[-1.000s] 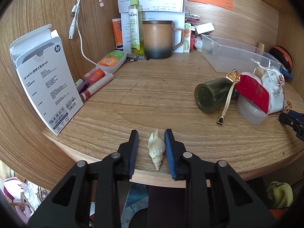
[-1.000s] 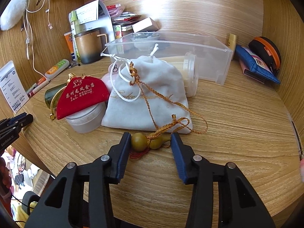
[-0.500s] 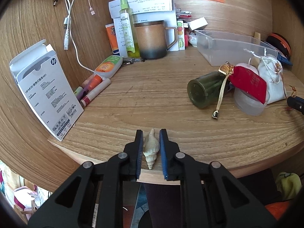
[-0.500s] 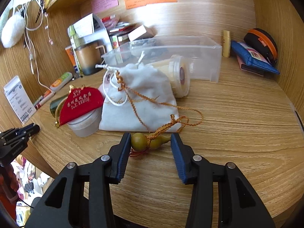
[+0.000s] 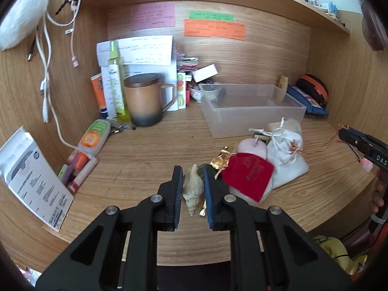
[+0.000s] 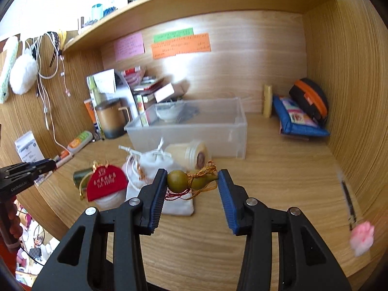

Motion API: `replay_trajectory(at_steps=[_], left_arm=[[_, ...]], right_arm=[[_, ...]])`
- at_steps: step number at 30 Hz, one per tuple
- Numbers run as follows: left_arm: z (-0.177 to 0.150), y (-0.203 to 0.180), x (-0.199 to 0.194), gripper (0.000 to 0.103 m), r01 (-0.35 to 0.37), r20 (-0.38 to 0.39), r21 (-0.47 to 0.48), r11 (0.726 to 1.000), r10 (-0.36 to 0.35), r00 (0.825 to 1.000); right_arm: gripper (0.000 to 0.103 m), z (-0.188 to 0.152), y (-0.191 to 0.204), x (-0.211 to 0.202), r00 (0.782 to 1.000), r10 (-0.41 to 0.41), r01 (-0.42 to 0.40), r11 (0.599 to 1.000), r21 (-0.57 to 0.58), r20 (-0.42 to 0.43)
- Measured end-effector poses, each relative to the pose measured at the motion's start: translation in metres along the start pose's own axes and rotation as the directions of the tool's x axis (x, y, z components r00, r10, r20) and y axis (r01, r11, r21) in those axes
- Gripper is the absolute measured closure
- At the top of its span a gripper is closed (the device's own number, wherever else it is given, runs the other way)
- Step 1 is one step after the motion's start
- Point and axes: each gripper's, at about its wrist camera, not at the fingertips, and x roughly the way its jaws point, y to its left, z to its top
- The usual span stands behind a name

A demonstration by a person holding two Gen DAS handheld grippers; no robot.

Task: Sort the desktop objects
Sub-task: 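Lift the seashell with left gripper while right gripper carries the gourd to the box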

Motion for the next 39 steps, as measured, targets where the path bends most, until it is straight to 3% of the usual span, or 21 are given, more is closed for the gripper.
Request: replay_trajectory(at_steps=[7,14,29,39], left_arm=[[0.049,-0.017,0.006,0.087,0.123,0.020,0.028,0.992,-0.124,0.992],[0.105,-0.022,0.014,0.087,0.179,0.051,0.051,0.983,-0.181,0.982],[0.168,-0.023,0.101,0.087,0.206,-0.050,0.079,0.975,-0.203,0.978],[0.177,-0.033,0.160,0.087,0.195,-0.137,0.092,0.976,-0.181,0.974]], right_arm=[[0.064,0.039,-0.010,-0.008,0.999,-0.012,0.014,0.999,-0.040,0.053],[0.064,0.080,-0.011,0.002,0.997,0.016,-0.011,0.998,-0.057,0.080],[0.063,0.162,-0.005,0.057,0.993,0.003,0.013,0.990,-0.141,0.115],[0.063,0.160,-0.006,0.123,1.000,-0.018,0.018,0.981,-0.191,0.001]])
